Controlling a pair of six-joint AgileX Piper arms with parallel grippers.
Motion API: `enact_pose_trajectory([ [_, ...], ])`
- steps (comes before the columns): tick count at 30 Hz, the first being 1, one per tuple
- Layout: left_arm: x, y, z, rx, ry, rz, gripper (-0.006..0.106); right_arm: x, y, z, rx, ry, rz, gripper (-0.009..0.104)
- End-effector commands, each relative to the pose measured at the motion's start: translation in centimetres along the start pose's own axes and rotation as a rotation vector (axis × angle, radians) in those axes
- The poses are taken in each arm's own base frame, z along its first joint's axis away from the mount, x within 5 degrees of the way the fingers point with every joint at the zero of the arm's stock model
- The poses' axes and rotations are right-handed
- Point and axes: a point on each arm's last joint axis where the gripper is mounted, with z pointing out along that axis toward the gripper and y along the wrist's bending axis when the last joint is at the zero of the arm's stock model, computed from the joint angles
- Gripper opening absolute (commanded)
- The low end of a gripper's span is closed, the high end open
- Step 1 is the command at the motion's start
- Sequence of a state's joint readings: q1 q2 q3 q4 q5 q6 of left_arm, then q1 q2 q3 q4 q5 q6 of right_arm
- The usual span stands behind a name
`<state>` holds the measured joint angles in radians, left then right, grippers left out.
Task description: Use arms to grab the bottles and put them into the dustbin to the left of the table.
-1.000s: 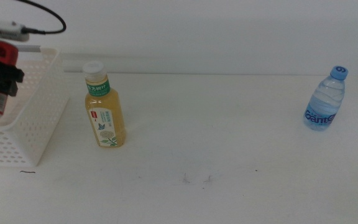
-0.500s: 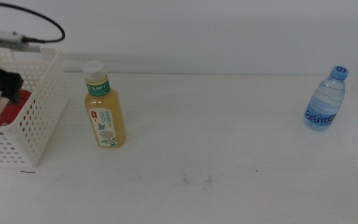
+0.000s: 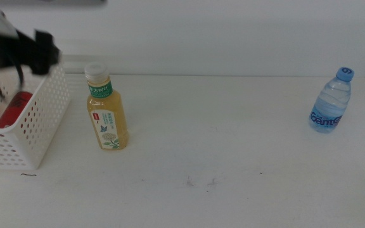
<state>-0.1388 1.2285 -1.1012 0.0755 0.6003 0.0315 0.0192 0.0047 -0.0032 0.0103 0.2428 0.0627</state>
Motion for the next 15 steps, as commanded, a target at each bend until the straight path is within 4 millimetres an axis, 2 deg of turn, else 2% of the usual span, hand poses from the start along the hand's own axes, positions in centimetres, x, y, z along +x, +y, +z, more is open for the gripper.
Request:
enact_pose_trajectory([
  [1, 2.2, -1.8, -1.2, 0.050, -0.130, 0.009, 0.094, 0.0, -0.1, 0.0, 0.011, -0.013, -0.011, 0.088],
  [4, 5.8, -3.5, -1.7, 0.115, -0.318, 0.036, 0.094, 0.0, -0.1, 0.0, 0.011, -0.013, -0.011, 0.088],
  [10, 15.1, -4.5, 0.1, 0.158, -0.592, 0.006, 0.094, 0.0, -0.1, 0.0, 0.011, -0.013, -0.011, 0.088],
  [11, 16.0, -4.4, 0.3, 0.150, -0.636, -0.015, 0.094, 0.0, -0.1, 0.0, 0.011, -0.013, -0.011, 0.088],
  [13, 18.2, -4.5, 1.3, 0.144, -0.619, -0.044, 0.094, 0.0, -0.1, 0.0, 0.011, -0.013, -0.011, 0.088],
  [15, 19.2, -4.7, 2.9, 0.153, -0.545, -0.071, 0.094, 0.0, -0.1, 0.0, 0.011, -0.013, -0.011, 0.088],
])
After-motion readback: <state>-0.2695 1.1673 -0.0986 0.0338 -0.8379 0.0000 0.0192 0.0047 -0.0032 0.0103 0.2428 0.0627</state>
